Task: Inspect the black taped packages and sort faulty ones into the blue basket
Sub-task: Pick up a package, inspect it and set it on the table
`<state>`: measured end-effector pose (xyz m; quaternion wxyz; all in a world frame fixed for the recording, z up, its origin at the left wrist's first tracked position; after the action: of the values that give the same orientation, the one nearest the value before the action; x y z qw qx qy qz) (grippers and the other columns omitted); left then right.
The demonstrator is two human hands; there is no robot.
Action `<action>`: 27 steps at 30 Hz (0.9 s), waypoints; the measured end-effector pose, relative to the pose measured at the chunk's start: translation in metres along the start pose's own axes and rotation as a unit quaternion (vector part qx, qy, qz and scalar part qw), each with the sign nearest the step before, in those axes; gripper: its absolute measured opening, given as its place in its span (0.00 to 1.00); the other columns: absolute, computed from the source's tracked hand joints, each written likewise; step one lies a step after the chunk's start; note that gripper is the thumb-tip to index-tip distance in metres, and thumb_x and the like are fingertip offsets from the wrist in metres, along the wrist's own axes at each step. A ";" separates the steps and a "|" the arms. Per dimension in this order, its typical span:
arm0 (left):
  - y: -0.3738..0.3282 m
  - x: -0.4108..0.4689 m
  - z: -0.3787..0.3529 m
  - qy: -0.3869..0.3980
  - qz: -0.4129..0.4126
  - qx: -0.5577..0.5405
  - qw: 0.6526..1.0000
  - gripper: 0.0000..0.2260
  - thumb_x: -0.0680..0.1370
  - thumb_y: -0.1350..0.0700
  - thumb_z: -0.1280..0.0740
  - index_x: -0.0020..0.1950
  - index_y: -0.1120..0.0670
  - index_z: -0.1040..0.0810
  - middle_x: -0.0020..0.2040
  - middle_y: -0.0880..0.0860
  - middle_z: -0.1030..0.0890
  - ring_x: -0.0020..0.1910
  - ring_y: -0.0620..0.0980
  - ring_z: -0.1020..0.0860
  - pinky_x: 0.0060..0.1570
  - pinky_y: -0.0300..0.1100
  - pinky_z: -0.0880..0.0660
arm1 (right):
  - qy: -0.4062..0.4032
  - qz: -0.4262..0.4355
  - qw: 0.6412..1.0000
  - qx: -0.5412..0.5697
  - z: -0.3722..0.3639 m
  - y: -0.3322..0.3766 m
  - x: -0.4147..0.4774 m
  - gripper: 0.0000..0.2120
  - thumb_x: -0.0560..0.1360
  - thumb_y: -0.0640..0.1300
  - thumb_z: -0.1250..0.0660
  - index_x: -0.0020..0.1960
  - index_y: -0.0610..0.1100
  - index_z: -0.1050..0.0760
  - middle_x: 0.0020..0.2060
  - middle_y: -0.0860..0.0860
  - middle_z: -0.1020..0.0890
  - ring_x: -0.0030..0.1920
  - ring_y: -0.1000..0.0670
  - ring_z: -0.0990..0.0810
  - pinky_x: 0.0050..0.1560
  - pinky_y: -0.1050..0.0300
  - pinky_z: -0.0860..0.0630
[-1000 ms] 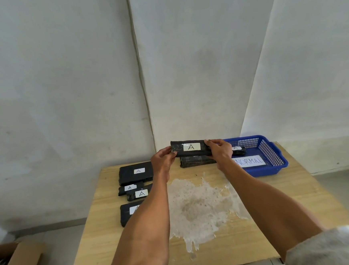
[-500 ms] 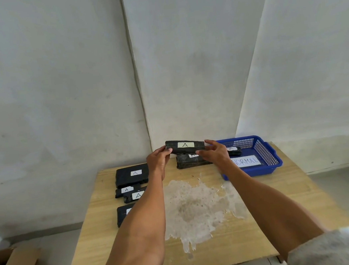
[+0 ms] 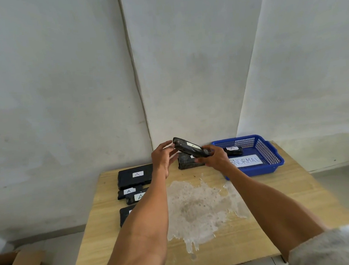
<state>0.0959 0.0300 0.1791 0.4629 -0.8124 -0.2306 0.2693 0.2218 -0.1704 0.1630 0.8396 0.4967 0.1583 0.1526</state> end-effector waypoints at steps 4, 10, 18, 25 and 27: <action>-0.002 -0.002 -0.012 0.042 0.025 0.027 0.998 0.13 0.74 0.62 0.25 0.57 0.54 0.17 0.49 0.57 0.15 0.49 0.55 0.16 0.41 0.44 0.18 | 0.008 0.028 0.999 -0.015 -0.011 0.008 -0.005 0.24 0.66 0.50 0.18 0.60 0.51 0.18 0.49 0.48 0.15 0.50 0.45 0.16 0.55 0.44 0.19; 0.000 0.001 -0.018 0.057 0.035 0.046 0.997 0.11 0.71 0.62 0.23 0.51 0.56 0.18 0.51 0.59 0.14 0.55 0.56 0.17 0.50 0.52 0.17 | 0.013 0.073 0.996 -0.040 -0.024 0.027 -0.011 0.18 0.73 0.42 0.23 0.62 0.46 0.19 0.48 0.49 0.16 0.51 0.47 0.19 0.51 0.59 0.26; 0.000 0.005 -0.016 0.014 0.015 0.068 0.997 0.12 0.68 0.63 0.21 0.49 0.59 0.19 0.51 0.60 0.15 0.54 0.56 0.17 0.46 0.50 0.16 | -0.041 0.067 0.997 -0.009 -0.032 0.037 -0.009 0.16 0.69 0.45 0.20 0.55 0.46 0.17 0.41 0.50 0.16 0.45 0.47 0.18 0.42 0.59 0.25; 0.000 0.005 -0.013 0.004 0.009 0.046 0.999 0.10 0.71 0.64 0.23 0.49 0.59 0.19 0.51 0.61 0.15 0.53 0.57 0.16 0.44 0.49 0.17 | -0.040 0.079 0.996 -0.033 -0.028 0.040 -0.008 0.16 0.69 0.45 0.21 0.56 0.47 0.17 0.41 0.50 0.15 0.45 0.47 0.17 0.43 0.57 0.24; 0.003 0.006 -0.011 -0.001 0.012 0.046 0.999 0.08 0.72 0.64 0.24 0.48 0.59 0.19 0.51 0.61 0.15 0.54 0.58 0.16 0.48 0.50 0.17 | -0.041 0.087 0.993 -0.068 -0.024 0.039 -0.007 0.17 0.69 0.44 0.21 0.56 0.48 0.17 0.42 0.50 0.15 0.45 0.47 0.17 0.44 0.56 0.23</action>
<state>0.1084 0.0252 0.1798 0.4964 -0.7928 -0.2083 0.2857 0.2010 -0.1362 0.1873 0.8607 0.4562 0.0691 0.2151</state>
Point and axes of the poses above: each hand's wrist, its own x-axis towards the middle knuckle, its own z-axis out of the back of the hand, y = z × x, the point moved 10 cm from there along x, towards the middle knuckle
